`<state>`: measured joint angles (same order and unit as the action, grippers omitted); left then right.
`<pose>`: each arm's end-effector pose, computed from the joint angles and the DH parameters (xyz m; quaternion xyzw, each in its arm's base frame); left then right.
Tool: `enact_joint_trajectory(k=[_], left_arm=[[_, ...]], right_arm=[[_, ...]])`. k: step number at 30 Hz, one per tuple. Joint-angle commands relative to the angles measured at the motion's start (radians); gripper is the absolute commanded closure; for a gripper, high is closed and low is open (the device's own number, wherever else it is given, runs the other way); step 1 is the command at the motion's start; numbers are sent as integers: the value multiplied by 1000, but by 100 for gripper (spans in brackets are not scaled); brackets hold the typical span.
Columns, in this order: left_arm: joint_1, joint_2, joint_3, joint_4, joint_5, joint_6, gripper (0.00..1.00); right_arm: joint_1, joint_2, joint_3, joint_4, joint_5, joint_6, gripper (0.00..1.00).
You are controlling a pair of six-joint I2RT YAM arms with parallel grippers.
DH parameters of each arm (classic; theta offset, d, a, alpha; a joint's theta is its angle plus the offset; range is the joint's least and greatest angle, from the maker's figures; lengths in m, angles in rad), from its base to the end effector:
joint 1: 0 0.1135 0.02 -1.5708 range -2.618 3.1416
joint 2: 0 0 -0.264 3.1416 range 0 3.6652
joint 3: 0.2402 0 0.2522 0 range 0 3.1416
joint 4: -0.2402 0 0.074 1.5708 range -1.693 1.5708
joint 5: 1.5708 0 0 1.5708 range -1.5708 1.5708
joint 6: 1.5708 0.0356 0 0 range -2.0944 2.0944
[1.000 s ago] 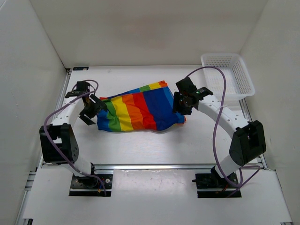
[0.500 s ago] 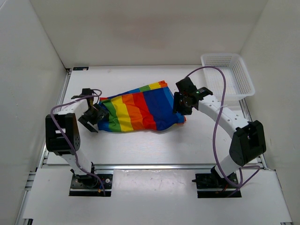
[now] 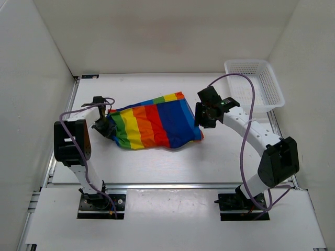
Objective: Fold and stack the shorts
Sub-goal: Fold the shorts
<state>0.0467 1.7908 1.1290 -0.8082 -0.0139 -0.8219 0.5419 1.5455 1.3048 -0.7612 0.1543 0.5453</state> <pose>0.3184 0.0154 0.1589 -0.4205 0.9058 -0.0126 0.0493 0.2807 0.1626 0.2853 0.0233 0.9569 0.0814 0.2777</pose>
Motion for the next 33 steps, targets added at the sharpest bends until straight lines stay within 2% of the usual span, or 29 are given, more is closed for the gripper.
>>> enact_joint_trajectory(k=[1, 5, 8, 14, 17, 18, 20, 21, 24, 27, 29, 31, 33], left_arm=[[15, -17, 137, -66, -153, 91, 90], [-53, -27, 362, -279, -400, 154, 90], [-126, -27, 515, -406, -509, 179, 90], [-293, 10, 702, -529, -648, 240, 90], [-340, 34, 735, -584, -672, 241, 90], [-340, 35, 735, -585, -663, 241, 90], [-340, 21, 698, -585, -649, 228, 90], [-331, 21, 680, -573, -638, 228, 90], [-279, -17, 588, -540, -563, 216, 90], [-197, -82, 467, -452, -459, 227, 90], [-128, -120, 401, -372, -326, 237, 90], [-90, -160, 312, -332, -208, 248, 90], [-61, -160, 255, -304, -164, 248, 90]], right_arm=[[1, -55, -6, -13, 22, -21, 47], [1, -64, -15, -23, 31, -21, 47], [-8, -53, -15, -23, 22, -30, 47], [-8, -44, -15, -4, -8, -30, 47], [-8, -44, -15, 39, -74, -57, 56], [6, -44, -4, 57, -158, -68, 64], [56, -10, 42, 129, -257, -126, 73], [79, 19, 80, 129, -294, -140, 86], [168, 171, 219, 129, -389, -166, 100], [225, 333, 387, 129, -415, -151, 100], [237, 440, 488, 129, -494, -133, 100], [260, 496, 537, 142, -542, -113, 100], [296, 562, 583, 155, -579, -113, 100]])
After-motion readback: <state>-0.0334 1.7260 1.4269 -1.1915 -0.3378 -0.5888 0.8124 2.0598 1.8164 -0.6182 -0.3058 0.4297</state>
